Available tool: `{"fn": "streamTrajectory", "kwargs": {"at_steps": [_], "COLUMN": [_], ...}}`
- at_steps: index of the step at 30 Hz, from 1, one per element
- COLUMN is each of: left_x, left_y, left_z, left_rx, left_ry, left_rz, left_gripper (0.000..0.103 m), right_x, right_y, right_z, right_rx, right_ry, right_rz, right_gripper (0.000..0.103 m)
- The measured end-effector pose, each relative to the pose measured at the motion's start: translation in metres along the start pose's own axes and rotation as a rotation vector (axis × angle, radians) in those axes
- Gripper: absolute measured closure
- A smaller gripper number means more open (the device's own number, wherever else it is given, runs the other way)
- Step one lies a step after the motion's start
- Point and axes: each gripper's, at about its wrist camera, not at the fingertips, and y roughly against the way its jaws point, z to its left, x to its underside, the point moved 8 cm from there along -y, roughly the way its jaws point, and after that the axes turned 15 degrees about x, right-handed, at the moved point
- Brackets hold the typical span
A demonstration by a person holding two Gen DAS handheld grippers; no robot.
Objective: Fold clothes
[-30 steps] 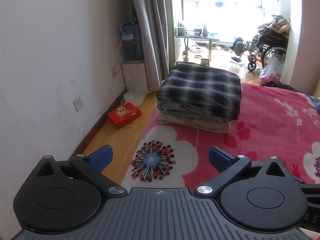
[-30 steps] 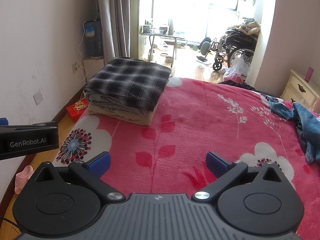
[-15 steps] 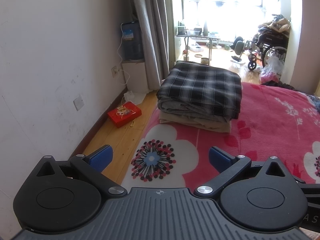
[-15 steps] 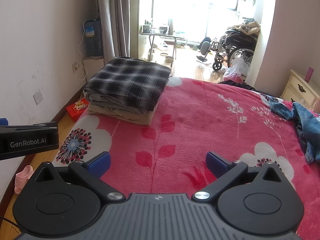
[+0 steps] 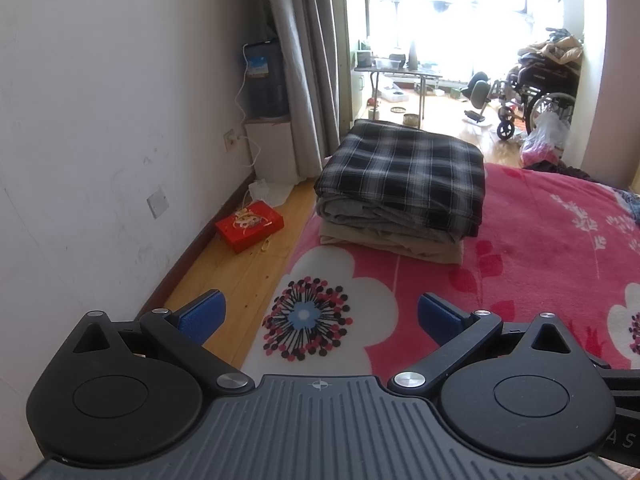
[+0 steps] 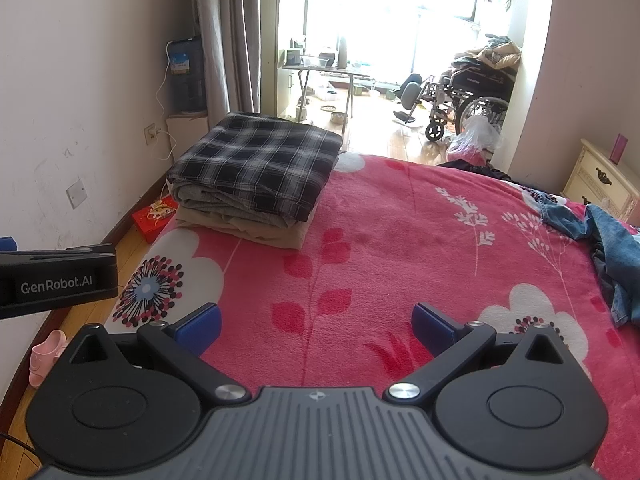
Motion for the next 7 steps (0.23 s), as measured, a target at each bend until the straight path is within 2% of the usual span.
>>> {"fn": "streamTrajectory", "kwargs": {"at_steps": [7], "left_x": [-0.0006], "left_y": [0.0003], "left_z": [0.0007], "left_rx": [0.000], "left_ry": [-0.001], "left_rz": [0.000], "left_gripper": [0.000], "right_x": [-0.0004], "right_y": [0.0009], "right_z": [0.0006], "right_rx": [0.001], "right_ry": [0.001], "right_rz": [-0.003], "right_gripper": [0.000]}}
